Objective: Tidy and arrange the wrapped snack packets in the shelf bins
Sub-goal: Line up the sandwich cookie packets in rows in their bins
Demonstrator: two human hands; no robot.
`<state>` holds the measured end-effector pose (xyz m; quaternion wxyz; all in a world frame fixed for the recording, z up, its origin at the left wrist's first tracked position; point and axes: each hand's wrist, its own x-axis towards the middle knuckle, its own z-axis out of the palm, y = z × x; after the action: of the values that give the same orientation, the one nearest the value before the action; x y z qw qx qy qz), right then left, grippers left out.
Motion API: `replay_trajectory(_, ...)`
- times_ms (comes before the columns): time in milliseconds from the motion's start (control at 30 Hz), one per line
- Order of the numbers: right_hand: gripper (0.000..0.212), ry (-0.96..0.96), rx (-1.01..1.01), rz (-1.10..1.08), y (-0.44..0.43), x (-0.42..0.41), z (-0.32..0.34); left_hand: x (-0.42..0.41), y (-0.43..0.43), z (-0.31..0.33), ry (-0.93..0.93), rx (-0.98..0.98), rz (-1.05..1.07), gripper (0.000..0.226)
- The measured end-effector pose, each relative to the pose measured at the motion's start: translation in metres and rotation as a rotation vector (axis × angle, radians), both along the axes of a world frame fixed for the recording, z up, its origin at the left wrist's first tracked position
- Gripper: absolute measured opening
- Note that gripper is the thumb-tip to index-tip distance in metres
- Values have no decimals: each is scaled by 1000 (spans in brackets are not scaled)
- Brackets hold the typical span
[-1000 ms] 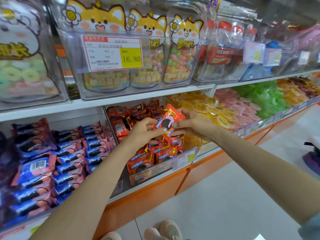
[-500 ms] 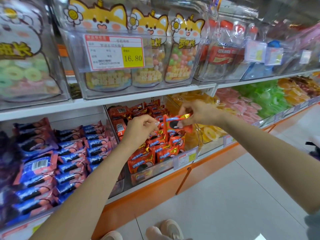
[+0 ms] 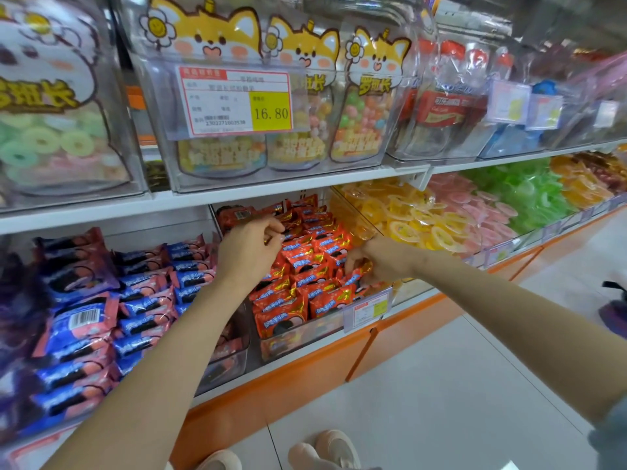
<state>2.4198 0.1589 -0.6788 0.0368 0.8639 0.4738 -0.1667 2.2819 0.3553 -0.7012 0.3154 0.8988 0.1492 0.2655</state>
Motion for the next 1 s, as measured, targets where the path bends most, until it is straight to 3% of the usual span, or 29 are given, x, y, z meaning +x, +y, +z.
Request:
replay_trajectory(167, 40, -64, -39, 16, 1, 4, -12, -5, 15, -1, 131, 262, 68, 25)
replay_trajectory(367, 33, -332, -72, 142, 0, 3, -27, -9, 25, 3, 57, 239, 122, 15)
replay_trajectory(567, 40, -303, -179, 157, 5, 5, -31, -10, 31, 0, 69, 213, 153, 17)
replay_trajectory(800, 37, -357, -157, 175, 9, 5, -28, -8, 34, -1, 101, 221, 185, 22)
replay_trajectory(1000, 36, -220, -136, 141, 6, 6, -32, 3, 34, -8, 429, 447, 107, 50)
